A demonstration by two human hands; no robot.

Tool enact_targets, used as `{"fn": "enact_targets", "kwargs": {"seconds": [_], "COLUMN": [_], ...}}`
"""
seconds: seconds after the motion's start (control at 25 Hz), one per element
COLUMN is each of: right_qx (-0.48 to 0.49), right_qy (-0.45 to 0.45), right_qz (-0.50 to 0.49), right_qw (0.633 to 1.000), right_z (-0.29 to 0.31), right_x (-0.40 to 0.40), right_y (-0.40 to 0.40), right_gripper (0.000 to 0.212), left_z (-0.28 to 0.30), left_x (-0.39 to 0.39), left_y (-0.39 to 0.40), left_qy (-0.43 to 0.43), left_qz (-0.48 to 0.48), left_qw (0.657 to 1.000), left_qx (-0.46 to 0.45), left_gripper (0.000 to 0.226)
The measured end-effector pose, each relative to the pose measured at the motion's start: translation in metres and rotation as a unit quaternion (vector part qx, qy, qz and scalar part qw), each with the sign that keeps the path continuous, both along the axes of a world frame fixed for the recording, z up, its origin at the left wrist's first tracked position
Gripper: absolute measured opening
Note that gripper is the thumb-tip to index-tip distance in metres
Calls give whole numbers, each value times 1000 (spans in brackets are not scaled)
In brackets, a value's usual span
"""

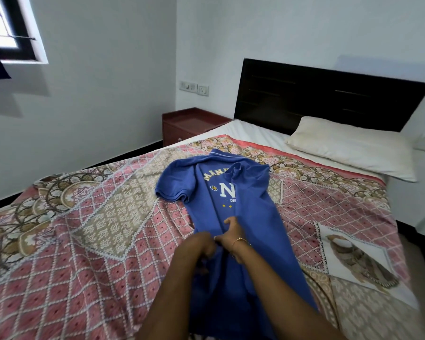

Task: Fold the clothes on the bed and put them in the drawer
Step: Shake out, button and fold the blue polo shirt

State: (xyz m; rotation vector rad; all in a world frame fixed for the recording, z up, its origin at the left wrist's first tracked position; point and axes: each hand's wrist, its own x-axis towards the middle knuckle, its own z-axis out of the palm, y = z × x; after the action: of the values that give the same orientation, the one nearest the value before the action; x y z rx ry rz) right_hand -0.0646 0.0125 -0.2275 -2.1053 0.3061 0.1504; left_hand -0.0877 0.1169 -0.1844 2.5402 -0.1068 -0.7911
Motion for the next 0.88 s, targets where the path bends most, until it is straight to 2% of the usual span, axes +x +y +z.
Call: {"fn": "enact_targets", "kwargs": {"seconds": [0.08,0.2,0.28,0.32,0.44,0.56,0.64,0.76,0.88], "right_qx": [-88,-253,-311,-293,-265,-271,-271,-220,-149], "right_qy": [-46,-66,-47,-29,15,41,42,33,33], "right_qz": [37,102,144,149,136,170,174,111,13], "right_qw": [994,960,938,944,954,947,946,969,988], "right_z": [2,5,6,7,7,18,26,27,19], "right_x": [-7,-21,-26,-28,-23,-21,-17,-9,-6], "right_y": [1,8,12,13,8,2,-1,-9,-20], "right_gripper": [30,7,35,44,55,51,38,24,35], "left_z": [-1,-5,-9,-8,-8,-8,-8,-4,-3], "left_x": [-13,-29,-32,-33,-32,-34,-34,-34,-33], "left_y": [4,6,6,6,8,10,9,7,2], "left_qy": [36,83,84,94,124,135,147,141,95], "left_qz": [68,97,80,70,28,-24,-26,-8,13], "left_qw": [994,984,985,984,984,986,984,979,980], "left_qx": [-79,-127,-129,-135,-125,-97,-102,-149,-173], "left_gripper": [10,22,14,14,53,77,90,108,106]}}
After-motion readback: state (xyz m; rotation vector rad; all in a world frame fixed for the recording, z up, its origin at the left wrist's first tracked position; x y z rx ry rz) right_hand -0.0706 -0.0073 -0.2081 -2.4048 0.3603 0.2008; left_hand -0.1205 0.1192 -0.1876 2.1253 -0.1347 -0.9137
